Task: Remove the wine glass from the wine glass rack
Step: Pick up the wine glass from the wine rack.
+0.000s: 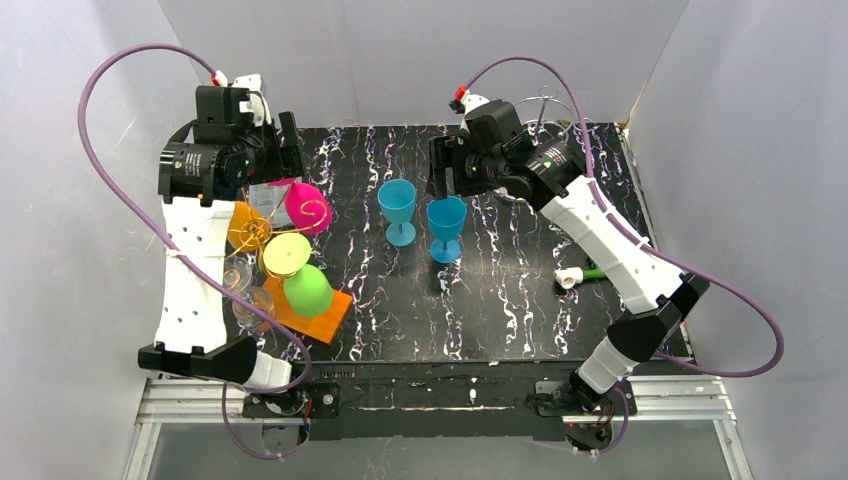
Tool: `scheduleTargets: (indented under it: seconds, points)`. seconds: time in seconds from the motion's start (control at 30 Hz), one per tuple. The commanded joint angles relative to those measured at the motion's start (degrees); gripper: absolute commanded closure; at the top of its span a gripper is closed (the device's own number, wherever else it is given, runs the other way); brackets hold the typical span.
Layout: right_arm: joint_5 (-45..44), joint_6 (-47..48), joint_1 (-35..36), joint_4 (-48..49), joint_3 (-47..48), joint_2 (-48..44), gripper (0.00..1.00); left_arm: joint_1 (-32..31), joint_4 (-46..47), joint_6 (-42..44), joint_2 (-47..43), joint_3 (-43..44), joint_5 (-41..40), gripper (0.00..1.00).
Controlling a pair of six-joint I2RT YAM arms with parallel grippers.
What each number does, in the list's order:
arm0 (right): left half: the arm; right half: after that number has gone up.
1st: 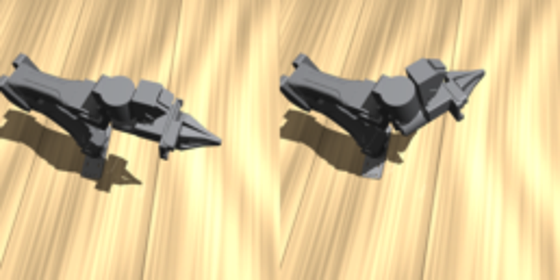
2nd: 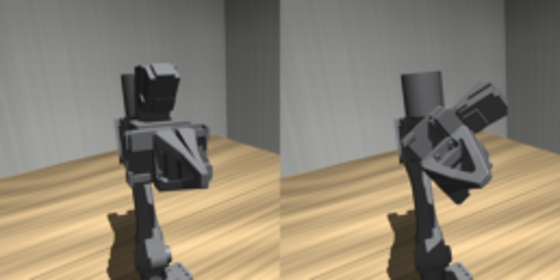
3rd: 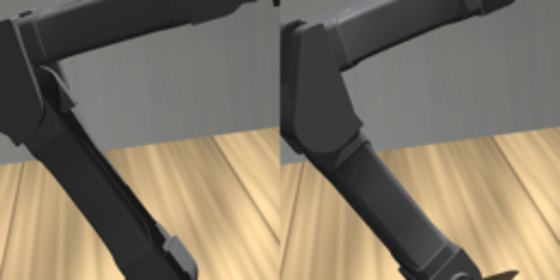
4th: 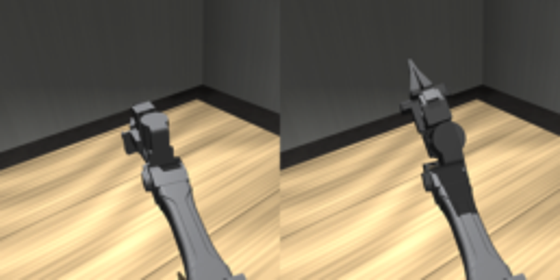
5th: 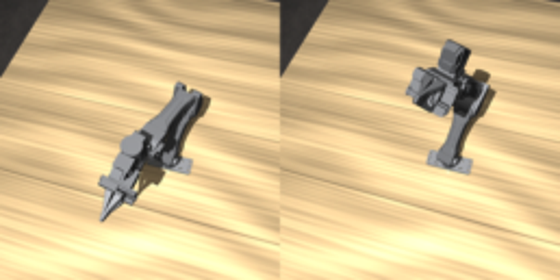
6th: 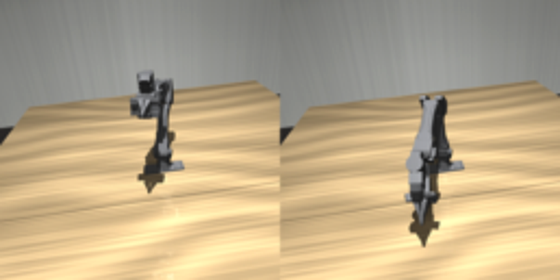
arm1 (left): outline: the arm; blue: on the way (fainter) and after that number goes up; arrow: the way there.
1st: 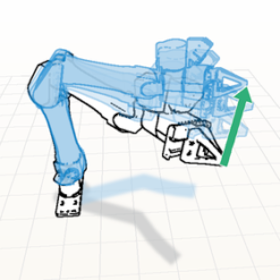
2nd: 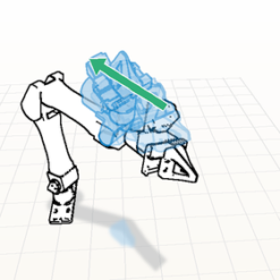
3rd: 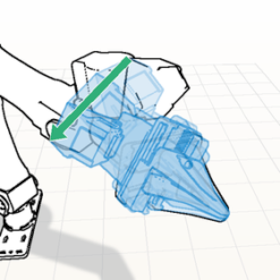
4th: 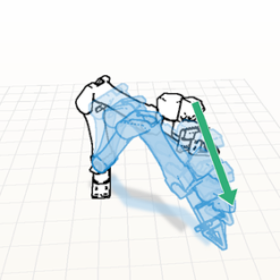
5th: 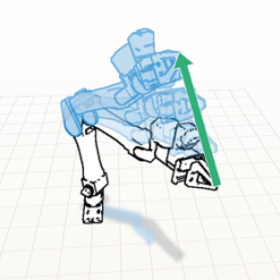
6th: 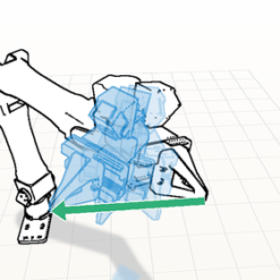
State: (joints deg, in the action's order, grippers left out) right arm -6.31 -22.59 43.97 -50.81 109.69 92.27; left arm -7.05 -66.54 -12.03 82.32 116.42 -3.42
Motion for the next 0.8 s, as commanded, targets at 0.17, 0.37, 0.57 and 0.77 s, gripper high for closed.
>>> scheduleTargets:
  seconds: [0.17,0.37,0.57,0.77]
  points:
    - [-0.57,-0.64,0.17,1.53,0.77,-1.66,0.16,-0.43,-1.42,0.10,-6.80,-1.45,-0.86,0.40]
    - [-0.16,-0.70,0.18,1.53,0.80,-1.44,0.16,-0.45,-2.80,-0.43,-8.67,-3.36,-4.30,0.41]
    - [-0.02,-0.79,0.24,1.50,0.87,-1.44,0.16,-0.43,-4.01,-0.73,-9.72,-3.24,-9.83,0.41]
    - [0.41,-0.77,0.22,1.35,1.07,-1.08,0.16,-0.42,-4.30,-0.52,-7.38,-0.40,-14.67,0.41]
